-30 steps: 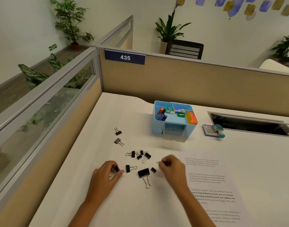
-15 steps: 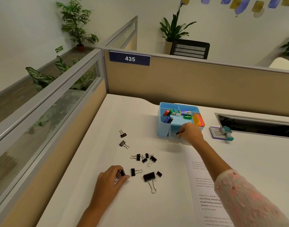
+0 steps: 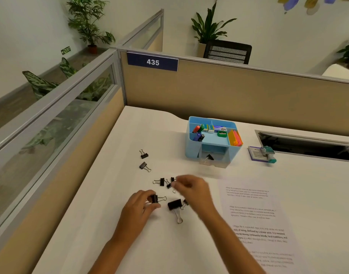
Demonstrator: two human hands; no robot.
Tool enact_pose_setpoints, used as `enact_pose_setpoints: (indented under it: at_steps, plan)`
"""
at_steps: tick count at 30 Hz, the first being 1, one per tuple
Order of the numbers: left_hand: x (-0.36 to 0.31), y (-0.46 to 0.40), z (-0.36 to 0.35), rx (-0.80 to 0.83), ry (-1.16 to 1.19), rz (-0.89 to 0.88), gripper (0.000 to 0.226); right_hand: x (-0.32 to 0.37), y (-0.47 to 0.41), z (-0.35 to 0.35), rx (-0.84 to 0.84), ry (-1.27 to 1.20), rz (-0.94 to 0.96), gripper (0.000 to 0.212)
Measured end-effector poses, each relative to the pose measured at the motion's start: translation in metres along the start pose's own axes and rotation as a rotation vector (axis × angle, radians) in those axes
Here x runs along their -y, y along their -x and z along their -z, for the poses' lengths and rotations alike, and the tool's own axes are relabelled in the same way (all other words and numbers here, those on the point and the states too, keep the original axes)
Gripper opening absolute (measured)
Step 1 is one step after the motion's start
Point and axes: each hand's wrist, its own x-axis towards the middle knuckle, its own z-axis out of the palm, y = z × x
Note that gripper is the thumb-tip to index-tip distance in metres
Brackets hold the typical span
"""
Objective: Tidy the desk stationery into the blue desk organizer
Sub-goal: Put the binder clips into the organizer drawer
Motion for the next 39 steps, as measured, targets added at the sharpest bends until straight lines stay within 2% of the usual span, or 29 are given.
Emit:
enact_pose_setpoints:
  at_steps: [2, 4, 6, 9, 11, 13, 16, 19, 22, 25, 27, 29, 32, 36, 37, 39]
  plan:
    - [-0.013, -0.002, -0.005, 0.000, -0.011, -0.076, 0.024, -0.007, 0.018, -0.016, 0.126, -0.145, -0.123, 0.036]
    - [-0.022, -0.003, -0.008, 0.018, -0.055, -0.166, 0.023, -0.015, 0.028, -0.024, 0.175, -0.271, -0.176, 0.030]
    - [-0.025, -0.004, -0.010, 0.044, -0.119, -0.244, 0.026, -0.020, 0.033, -0.024, 0.174, -0.339, -0.176, 0.014]
    - [-0.019, -0.006, -0.013, 0.068, -0.194, -0.264, 0.045, -0.018, 0.025, -0.012, 0.101, -0.298, -0.172, 0.011]
    - [-0.009, -0.007, -0.015, 0.084, -0.227, -0.185, 0.058, -0.013, 0.010, 0.005, 0.023, -0.225, -0.145, 0.015]
    - [0.002, -0.006, -0.016, 0.096, -0.250, -0.086, 0.062, -0.005, -0.012, 0.028, -0.051, -0.170, -0.083, 0.018]
    - [0.015, -0.005, -0.017, 0.112, -0.263, 0.033, 0.057, 0.007, -0.046, 0.065, -0.200, -0.034, 0.001, 0.025]
    - [0.018, -0.012, -0.019, 0.126, -0.249, 0.061, 0.044, 0.013, -0.077, 0.095, -0.309, 0.171, 0.040, 0.030]
    - [0.016, -0.017, -0.021, 0.109, -0.193, 0.069, 0.030, 0.011, -0.104, 0.109, -0.276, 0.480, -0.019, 0.033]
    - [0.016, -0.015, -0.022, 0.065, -0.154, 0.086, 0.025, 0.007, -0.123, 0.110, -0.121, 0.757, -0.054, 0.027]
    - [0.017, -0.013, -0.022, 0.049, -0.130, 0.100, 0.024, 0.004, -0.130, 0.108, -0.032, 0.886, -0.088, 0.027]
    - [0.016, -0.012, -0.021, 0.042, -0.087, 0.123, 0.023, 0.001, -0.134, 0.106, -0.013, 0.933, -0.127, 0.029]
    - [0.012, -0.012, -0.018, -0.005, 0.032, 0.166, 0.020, -0.003, -0.131, 0.104, -0.133, 0.879, -0.098, 0.024]
    - [0.003, -0.009, -0.014, -0.079, 0.179, 0.208, 0.016, -0.006, -0.097, 0.089, -0.395, 0.572, 0.110, 0.017]
    - [0.000, -0.007, -0.014, -0.078, 0.190, 0.206, 0.018, -0.006, -0.083, 0.081, -0.416, 0.496, 0.147, 0.015]
    - [-0.009, 0.000, -0.022, -0.068, 0.213, 0.191, 0.019, -0.008, -0.054, 0.064, -0.352, 0.392, 0.191, 0.012]
